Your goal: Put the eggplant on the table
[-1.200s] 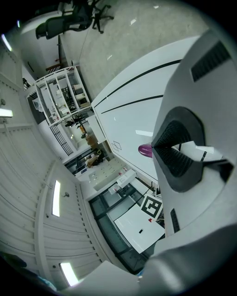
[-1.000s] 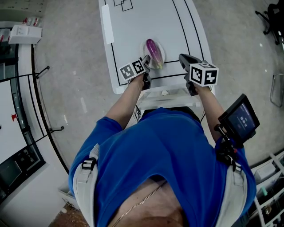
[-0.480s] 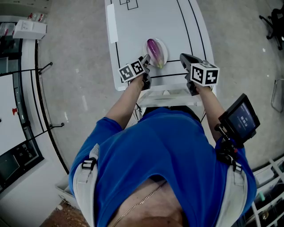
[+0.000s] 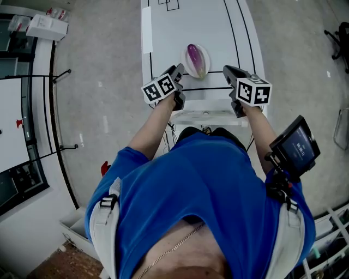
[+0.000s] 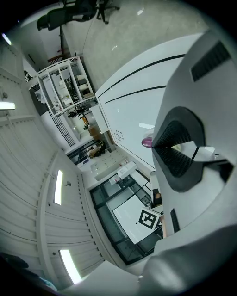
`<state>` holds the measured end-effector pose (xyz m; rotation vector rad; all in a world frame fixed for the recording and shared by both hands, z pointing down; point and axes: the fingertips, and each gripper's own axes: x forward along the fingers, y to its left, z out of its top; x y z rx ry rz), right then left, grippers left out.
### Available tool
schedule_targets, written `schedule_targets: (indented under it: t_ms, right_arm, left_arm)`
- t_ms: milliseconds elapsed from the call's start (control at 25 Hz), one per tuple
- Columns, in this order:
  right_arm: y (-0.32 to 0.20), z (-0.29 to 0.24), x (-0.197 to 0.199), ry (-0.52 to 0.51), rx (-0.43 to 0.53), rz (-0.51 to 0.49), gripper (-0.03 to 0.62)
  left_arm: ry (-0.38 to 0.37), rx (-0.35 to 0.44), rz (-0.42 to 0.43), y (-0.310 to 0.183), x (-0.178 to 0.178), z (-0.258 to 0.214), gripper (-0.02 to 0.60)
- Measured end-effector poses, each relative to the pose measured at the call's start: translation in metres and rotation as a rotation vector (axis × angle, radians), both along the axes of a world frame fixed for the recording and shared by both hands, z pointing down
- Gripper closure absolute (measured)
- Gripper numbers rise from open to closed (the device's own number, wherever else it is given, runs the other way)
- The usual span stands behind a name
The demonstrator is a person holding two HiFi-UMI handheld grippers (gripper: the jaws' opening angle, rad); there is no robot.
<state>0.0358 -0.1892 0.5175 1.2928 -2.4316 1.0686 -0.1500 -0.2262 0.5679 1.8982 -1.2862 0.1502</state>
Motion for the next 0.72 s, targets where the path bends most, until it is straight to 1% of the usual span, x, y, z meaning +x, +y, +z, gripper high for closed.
schedule_targets:
  t_ms: [120,280,520,640,720]
  right_arm:
    - [-0.003,-0.010,-0.007,-0.004,0.022,-0.017,0.592]
    - [-0.006,-0.018,-0.014,-0.005,0.049,-0.040,0.592]
    - [-0.007,-0.026,-0.021,-0.011,0.081,-0.064,0.592]
    - [-0.008,-0.030,-0.024,-0.016,0.095,-0.073,0.592]
    - [-0.008,-0.032,-0.027,-0.017,0.103,-0.081,0.592]
  left_arm:
    - [0.010,0.049,-0.007,0.001,-0.004,-0.020,0.425]
    - [0.011,0.098,-0.032,0.002,-0.011,-0.039,0.488]
    - [0.012,0.160,-0.058,0.005,-0.018,-0.058,0.555]
    - [0.022,0.192,-0.058,0.007,-0.017,-0.069,0.572]
    - [0.028,0.206,-0.058,0.009,-0.016,-0.075,0.572]
